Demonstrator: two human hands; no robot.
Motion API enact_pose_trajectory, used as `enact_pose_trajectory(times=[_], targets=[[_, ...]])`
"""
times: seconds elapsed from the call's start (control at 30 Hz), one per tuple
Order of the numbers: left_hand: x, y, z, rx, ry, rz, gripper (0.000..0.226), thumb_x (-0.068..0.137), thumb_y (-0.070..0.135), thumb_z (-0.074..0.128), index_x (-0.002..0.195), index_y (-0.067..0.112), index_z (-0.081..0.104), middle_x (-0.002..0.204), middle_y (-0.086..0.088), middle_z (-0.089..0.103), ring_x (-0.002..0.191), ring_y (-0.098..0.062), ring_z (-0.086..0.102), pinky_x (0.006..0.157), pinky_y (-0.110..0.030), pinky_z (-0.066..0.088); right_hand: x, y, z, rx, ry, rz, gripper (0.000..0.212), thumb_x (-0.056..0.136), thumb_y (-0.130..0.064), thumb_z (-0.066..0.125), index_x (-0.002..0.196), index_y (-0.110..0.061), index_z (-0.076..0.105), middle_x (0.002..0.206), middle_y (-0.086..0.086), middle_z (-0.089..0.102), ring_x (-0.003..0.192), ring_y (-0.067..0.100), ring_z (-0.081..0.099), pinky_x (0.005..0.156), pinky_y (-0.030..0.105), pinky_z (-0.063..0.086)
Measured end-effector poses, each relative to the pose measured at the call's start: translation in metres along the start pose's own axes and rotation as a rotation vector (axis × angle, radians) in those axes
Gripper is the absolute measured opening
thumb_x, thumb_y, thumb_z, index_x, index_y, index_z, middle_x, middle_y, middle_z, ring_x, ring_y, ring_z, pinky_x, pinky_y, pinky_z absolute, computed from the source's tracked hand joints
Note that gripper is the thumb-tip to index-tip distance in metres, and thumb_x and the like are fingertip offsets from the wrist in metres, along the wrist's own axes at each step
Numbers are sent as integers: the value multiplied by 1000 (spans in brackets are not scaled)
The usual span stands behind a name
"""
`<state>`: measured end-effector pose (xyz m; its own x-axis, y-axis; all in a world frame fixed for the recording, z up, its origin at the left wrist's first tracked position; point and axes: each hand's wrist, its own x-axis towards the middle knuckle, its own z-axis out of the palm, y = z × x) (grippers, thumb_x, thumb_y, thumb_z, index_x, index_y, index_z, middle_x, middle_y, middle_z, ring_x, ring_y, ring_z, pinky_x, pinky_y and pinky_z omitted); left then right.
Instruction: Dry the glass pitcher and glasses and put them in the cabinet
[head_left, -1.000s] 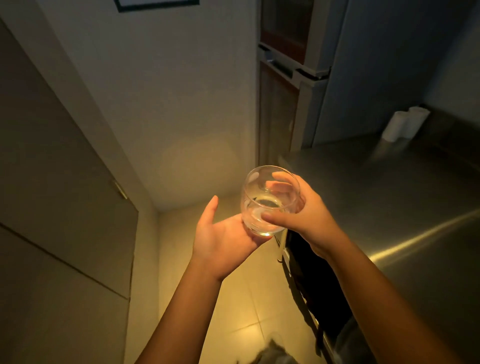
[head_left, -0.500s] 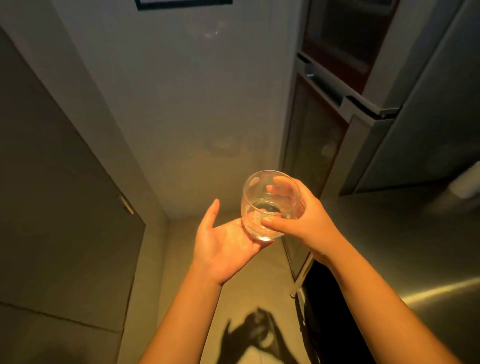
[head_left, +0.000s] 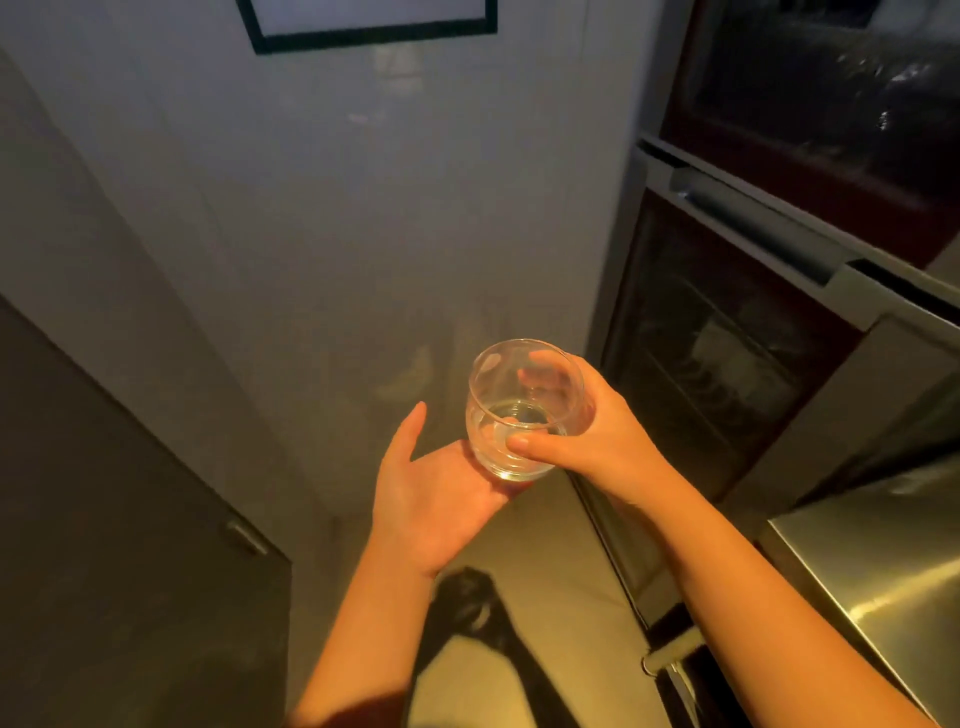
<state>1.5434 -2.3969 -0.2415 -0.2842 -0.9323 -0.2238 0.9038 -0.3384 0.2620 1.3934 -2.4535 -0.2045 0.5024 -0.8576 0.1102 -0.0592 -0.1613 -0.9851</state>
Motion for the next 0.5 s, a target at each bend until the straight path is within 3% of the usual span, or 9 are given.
enact_pose_trajectory(times=[0.13, 0.23, 0.4, 0.5], targets=[[20, 51, -8, 15, -11, -22, 77, 83, 46, 52, 135, -8, 36, 142, -30, 33, 131, -41, 35, 104, -54, 31, 45, -4, 21, -13, 49, -6, 78, 55, -25, 85, 124, -22, 48, 118, -11, 55, 108, 0, 55, 76, 9, 46], [31, 76, -17, 23, -15, -37, 82, 75, 36, 67, 136, -8, 34, 141, -30, 34, 130, -41, 35, 104, -56, 29, 71, 2, 34, -18, 61, 13, 72, 56, -24, 81, 120, -26, 49, 114, -14, 57, 105, -3, 56, 76, 8, 45], [59, 117, -29, 17, -9, -49, 81, 72, 34, 71, 132, -10, 40, 138, -32, 38, 126, -42, 40, 97, -57, 38, 120, 14, 46, -35, 74, 31, 73, 55, -25, 78, 121, -25, 49, 113, -13, 58, 104, -2, 56, 80, 9, 46], [86, 140, -27, 58, 7, -77, 78, 70, 30, 75, 130, -7, 44, 137, -30, 40, 123, -40, 44, 98, -56, 36, 152, 23, 44, -21, 89, 52, 75, 55, -26, 78, 123, -25, 47, 116, -12, 58, 106, 2, 58, 83, 13, 48]])
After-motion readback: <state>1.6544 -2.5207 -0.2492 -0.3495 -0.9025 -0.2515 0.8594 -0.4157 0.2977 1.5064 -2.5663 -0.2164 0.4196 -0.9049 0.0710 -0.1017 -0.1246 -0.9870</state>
